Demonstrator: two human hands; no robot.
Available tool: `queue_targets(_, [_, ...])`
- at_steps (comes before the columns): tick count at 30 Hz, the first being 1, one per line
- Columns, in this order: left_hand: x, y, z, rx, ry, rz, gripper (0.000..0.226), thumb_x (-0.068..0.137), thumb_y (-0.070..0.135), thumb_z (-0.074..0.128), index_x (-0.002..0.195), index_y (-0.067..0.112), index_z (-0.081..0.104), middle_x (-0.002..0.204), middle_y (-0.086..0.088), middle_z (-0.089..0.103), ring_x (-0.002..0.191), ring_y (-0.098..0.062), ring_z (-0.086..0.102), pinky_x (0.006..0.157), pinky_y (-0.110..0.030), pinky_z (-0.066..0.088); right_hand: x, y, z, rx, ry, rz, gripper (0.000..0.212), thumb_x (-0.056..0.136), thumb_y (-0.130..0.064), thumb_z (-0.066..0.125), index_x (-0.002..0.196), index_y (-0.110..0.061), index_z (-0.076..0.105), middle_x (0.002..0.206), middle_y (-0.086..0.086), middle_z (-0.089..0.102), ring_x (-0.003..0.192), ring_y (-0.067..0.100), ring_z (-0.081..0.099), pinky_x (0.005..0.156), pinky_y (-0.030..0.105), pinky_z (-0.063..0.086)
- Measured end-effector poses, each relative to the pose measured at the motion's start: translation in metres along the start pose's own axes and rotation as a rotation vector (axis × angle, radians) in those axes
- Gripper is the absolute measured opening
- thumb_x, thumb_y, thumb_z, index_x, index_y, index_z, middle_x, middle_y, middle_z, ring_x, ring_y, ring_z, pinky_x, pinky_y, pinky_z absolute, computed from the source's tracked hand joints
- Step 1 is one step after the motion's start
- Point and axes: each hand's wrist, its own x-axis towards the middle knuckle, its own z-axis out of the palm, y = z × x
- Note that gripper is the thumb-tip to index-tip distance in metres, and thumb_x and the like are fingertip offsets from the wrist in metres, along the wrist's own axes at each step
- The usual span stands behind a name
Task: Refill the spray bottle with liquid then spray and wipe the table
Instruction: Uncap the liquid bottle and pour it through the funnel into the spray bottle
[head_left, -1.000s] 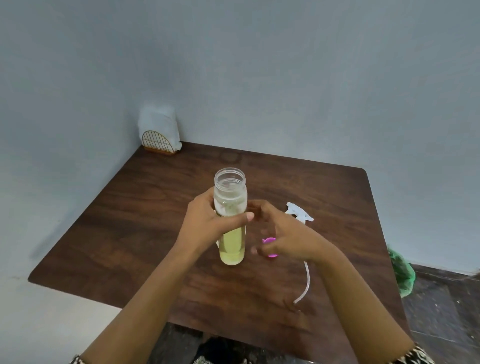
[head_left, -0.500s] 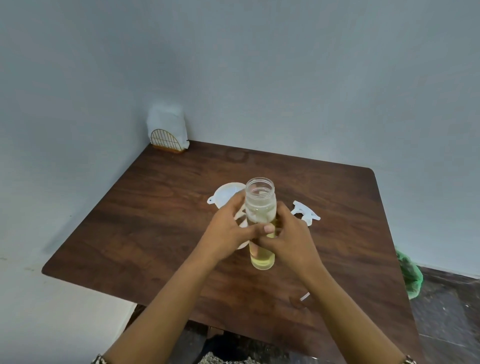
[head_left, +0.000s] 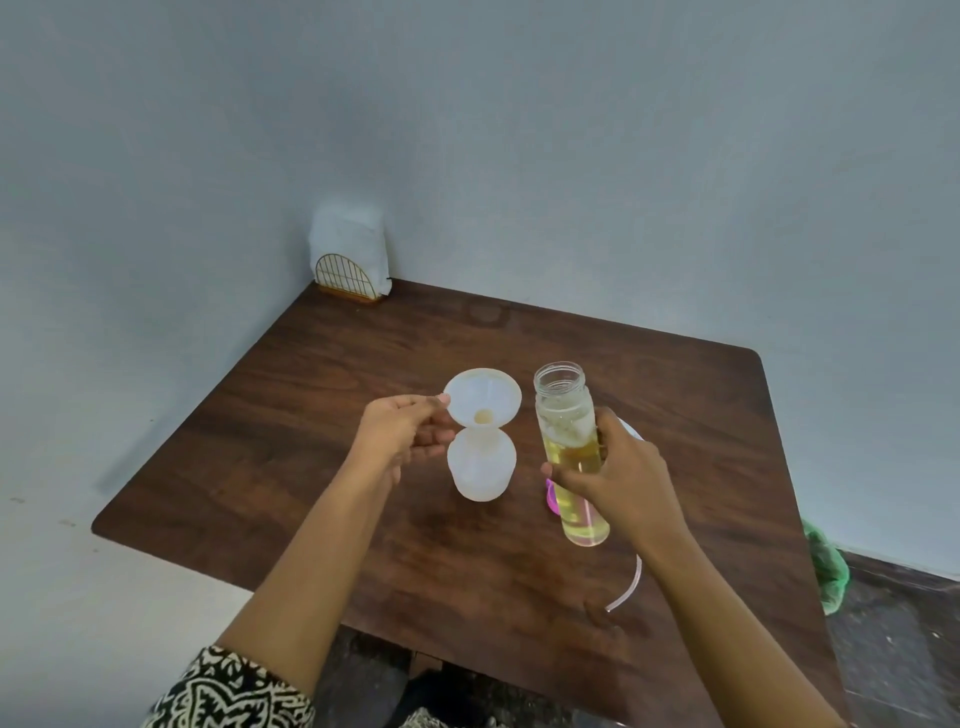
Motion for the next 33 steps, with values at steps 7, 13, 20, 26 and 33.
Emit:
queue_targets(7, [-0.004,0.007,0.001,0.029,0.024,0.080,0.007,0.084,0.010,0.074,0.082,0.004,0.071,0.070,-0.009,0.072,0.054,-0.011,0.068,0.051,-0.021,0.054,0.002,0.000,-0.009,-0.126,-0.032,-0.027,0.052,0.070,-0.050,0.074,0.109,-0.027,0.050,0.089,-0.012,0.064,0.079,0.014,0.061,0.070,0.032,0.048])
queue_targets(13, [-0.005,0.008,0.005,0.060,0.060,0.104,0.005,0.083,0.010,0.074,0.084,0.005,0.073,0.076,-0.011,0.074,0.060,-0.013,0.069,0.054,-0.021,0.055,0.005,0.003,-0.007,-0.301,-0.081,-0.041,0.047,0.069,-0.048,0.073,0.099,-0.025,0.046,0.071,-0.012,0.055,0.067,0.014,0.053,0.058,0.029,0.042])
queue_targets(20, [-0.003,0.002,0.003,0.048,0.075,0.134,0.005,0.083,0.010,0.074,0.084,0.005,0.073,0.075,-0.010,0.073,0.063,-0.015,0.068,0.057,-0.022,0.056,0.012,0.007,0.002,-0.386,-0.124,-0.057,0.050,0.066,-0.051,0.071,0.109,-0.032,0.053,0.085,-0.011,0.065,0.076,0.013,0.060,0.066,0.032,0.054])
queue_targets(26, [-0.002,-0.004,0.005,0.013,0.092,0.144,0.006,0.083,0.011,0.075,0.085,0.005,0.073,0.072,-0.008,0.072,0.063,-0.014,0.067,0.064,-0.026,0.060,0.014,0.008,0.006,-0.398,-0.151,-0.052,0.051,0.067,-0.051,0.070,0.111,-0.032,0.053,0.083,-0.013,0.063,0.076,0.013,0.060,0.063,0.029,0.051])
queue_targets(33, [-0.002,-0.007,0.006,0.017,0.091,0.161,0.004,0.085,0.009,0.072,0.084,0.005,0.072,0.070,-0.008,0.070,0.061,-0.012,0.064,0.068,-0.029,0.060,0.013,0.005,0.001,-0.449,-0.160,-0.070,0.050,0.067,-0.049,0.069,0.111,-0.032,0.052,0.079,-0.014,0.057,0.072,0.011,0.053,0.056,0.025,0.041])
